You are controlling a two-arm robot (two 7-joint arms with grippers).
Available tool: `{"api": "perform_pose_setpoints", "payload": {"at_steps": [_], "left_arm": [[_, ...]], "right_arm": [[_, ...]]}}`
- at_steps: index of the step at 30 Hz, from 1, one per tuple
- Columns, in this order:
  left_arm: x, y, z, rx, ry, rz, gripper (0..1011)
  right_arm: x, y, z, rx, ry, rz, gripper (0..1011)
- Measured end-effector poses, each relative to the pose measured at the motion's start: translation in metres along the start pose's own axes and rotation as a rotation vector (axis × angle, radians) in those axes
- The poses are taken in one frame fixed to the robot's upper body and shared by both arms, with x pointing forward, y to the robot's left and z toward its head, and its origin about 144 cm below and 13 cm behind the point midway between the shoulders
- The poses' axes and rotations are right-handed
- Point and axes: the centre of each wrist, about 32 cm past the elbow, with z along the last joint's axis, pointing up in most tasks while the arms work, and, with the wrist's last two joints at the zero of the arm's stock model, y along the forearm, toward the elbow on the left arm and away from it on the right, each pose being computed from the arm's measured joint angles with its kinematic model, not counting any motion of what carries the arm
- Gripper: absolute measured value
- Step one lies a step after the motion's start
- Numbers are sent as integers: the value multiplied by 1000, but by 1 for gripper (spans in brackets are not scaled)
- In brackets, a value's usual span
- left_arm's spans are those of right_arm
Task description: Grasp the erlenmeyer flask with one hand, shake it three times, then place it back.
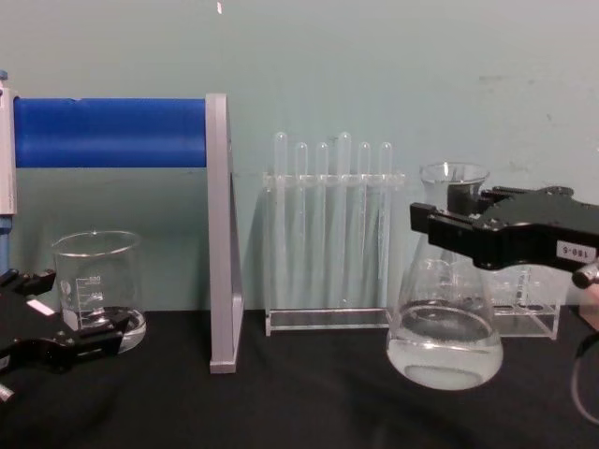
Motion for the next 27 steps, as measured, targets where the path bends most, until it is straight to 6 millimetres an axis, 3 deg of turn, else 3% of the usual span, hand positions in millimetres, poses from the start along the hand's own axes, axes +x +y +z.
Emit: {"api": "perform_pose_setpoints", "payload": {"at_steps": [27], "left_arm": [[0, 0, 0, 0, 0, 0, 1001]], "right_arm": [[-4, 1, -6, -7, 9, -27, 449]]}}
